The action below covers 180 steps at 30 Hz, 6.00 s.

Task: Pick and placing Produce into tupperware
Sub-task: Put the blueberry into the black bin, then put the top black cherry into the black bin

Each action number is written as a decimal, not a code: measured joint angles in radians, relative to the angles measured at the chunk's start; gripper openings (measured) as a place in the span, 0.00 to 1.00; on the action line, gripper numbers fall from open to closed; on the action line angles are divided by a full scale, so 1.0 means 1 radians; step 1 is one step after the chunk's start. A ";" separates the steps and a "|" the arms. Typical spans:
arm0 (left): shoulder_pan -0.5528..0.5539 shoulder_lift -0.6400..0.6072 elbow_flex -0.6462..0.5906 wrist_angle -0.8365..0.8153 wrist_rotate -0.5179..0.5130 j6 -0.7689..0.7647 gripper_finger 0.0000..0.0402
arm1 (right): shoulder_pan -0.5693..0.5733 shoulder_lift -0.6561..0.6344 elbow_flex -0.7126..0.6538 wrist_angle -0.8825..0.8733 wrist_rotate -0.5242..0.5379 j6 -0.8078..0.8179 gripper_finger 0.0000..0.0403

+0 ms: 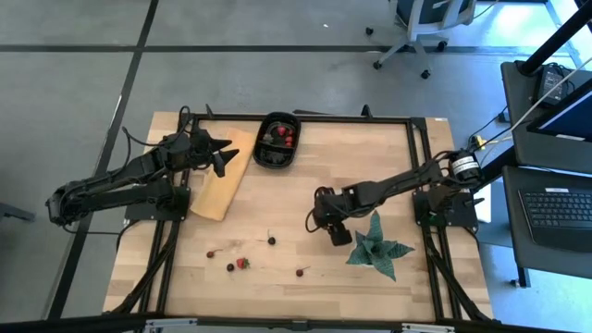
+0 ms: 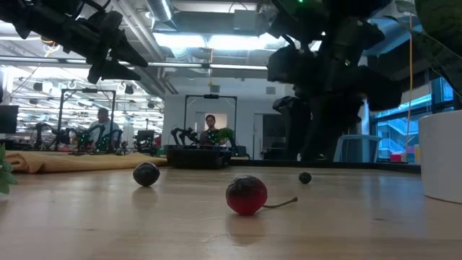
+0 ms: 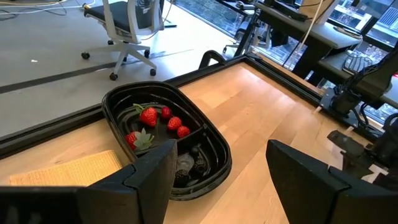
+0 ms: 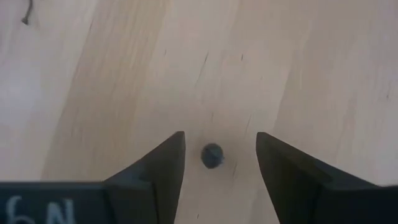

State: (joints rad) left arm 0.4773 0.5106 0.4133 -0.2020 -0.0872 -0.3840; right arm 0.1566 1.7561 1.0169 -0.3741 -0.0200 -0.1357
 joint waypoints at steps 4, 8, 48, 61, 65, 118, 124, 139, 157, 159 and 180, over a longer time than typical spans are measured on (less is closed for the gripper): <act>0.000 0.000 0.000 0.000 0.000 0.000 0.60 | 0.000 0.000 -0.036 0.043 0.000 0.000 0.48; 0.000 0.000 0.000 0.000 0.000 -0.001 0.60 | -0.001 0.000 -0.056 0.053 0.000 0.001 0.48; 0.000 0.000 0.000 0.000 0.000 -0.002 0.60 | -0.022 0.061 -0.052 0.053 -0.010 0.056 0.12; 0.000 0.000 0.000 0.000 0.000 -0.002 0.60 | -0.225 0.065 0.306 -0.181 0.051 0.019 0.12; 0.000 0.000 0.000 0.000 -0.001 -0.002 0.60 | -0.294 0.064 0.428 -0.168 0.049 0.020 0.12; 0.000 0.000 0.000 -0.037 -0.001 0.001 0.60 | -0.478 0.665 1.105 -0.446 0.015 0.135 0.14; 0.000 0.000 0.000 -0.037 -0.001 0.000 0.60 | -0.478 0.665 1.105 -0.446 0.016 0.131 0.18; 0.000 0.000 0.000 -0.037 -0.001 0.000 0.60 | -0.480 0.665 1.105 -0.446 0.016 0.128 0.20; 0.000 0.000 0.000 -0.037 -0.001 -0.001 0.60 | -0.480 0.664 1.106 -0.447 0.016 0.127 0.40; 0.000 0.000 0.000 -0.037 -0.001 -0.001 0.60 | -0.480 0.664 1.130 -0.483 0.016 0.120 0.42; 0.000 0.000 0.000 -0.036 -0.001 -0.005 0.60 | -0.222 0.564 1.303 -0.637 -0.061 0.005 0.43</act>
State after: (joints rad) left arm 0.4774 0.5102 0.4133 -0.2382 -0.0879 -0.3888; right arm -0.0659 2.3199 2.3203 -1.0111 -0.0814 -0.1303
